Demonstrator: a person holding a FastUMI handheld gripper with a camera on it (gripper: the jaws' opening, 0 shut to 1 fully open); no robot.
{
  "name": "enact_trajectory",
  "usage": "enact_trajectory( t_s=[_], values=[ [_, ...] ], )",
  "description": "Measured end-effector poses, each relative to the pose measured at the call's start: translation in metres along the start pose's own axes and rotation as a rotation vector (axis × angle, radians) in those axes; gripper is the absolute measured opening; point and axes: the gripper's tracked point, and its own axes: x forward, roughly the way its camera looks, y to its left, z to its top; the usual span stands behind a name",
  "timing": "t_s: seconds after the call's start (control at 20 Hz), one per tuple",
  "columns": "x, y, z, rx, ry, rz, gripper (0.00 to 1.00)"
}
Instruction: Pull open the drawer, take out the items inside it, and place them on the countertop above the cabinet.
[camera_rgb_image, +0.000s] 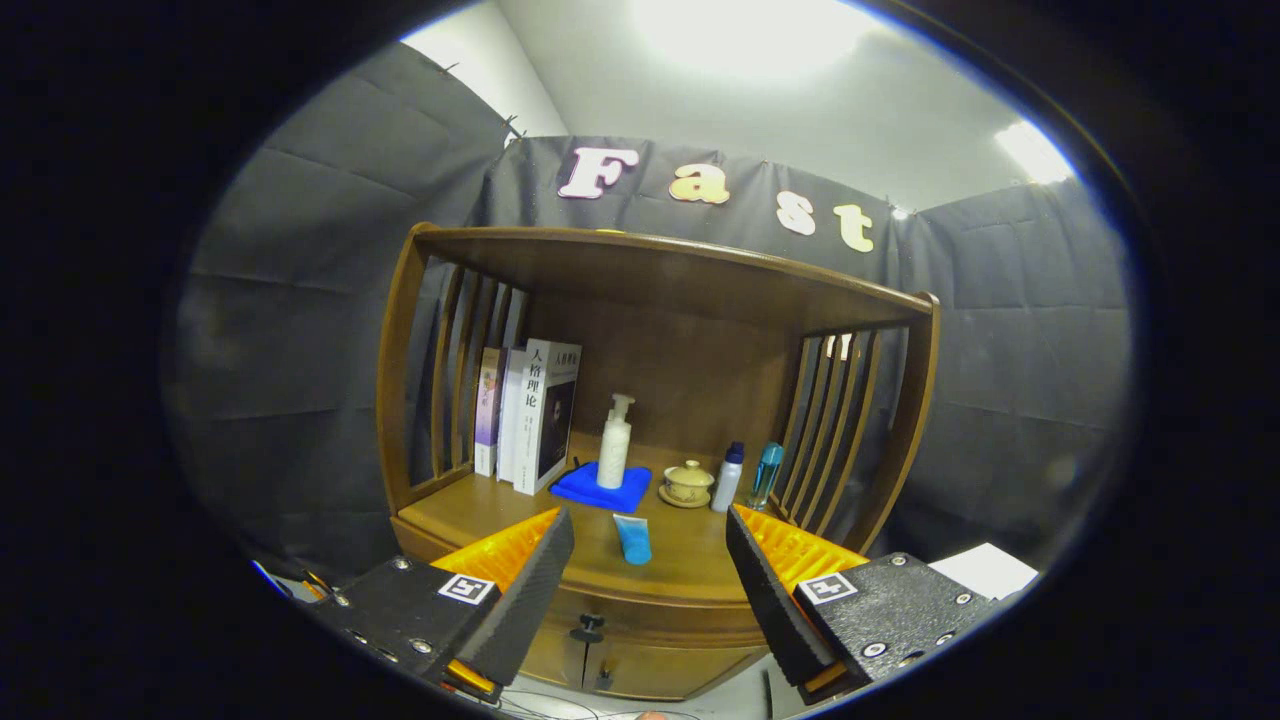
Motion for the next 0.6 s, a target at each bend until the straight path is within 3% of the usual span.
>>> enact_trajectory(
  t_s=[0.1,0.3,0.45,0.6],
  values=[
    [-0.002,0.005,0.002,0.025,0.004,0.016,0.95],
    [-0.013,-0.013,0.006,0.051,-0.009,-0.072,0.94],
    [-0.014,0.000,0.004,0.125,-0.006,-0.040,0.95],
    [-0.014,0.006,-0.002,0.097,0.010,-0.027,0.95]
  ],
)
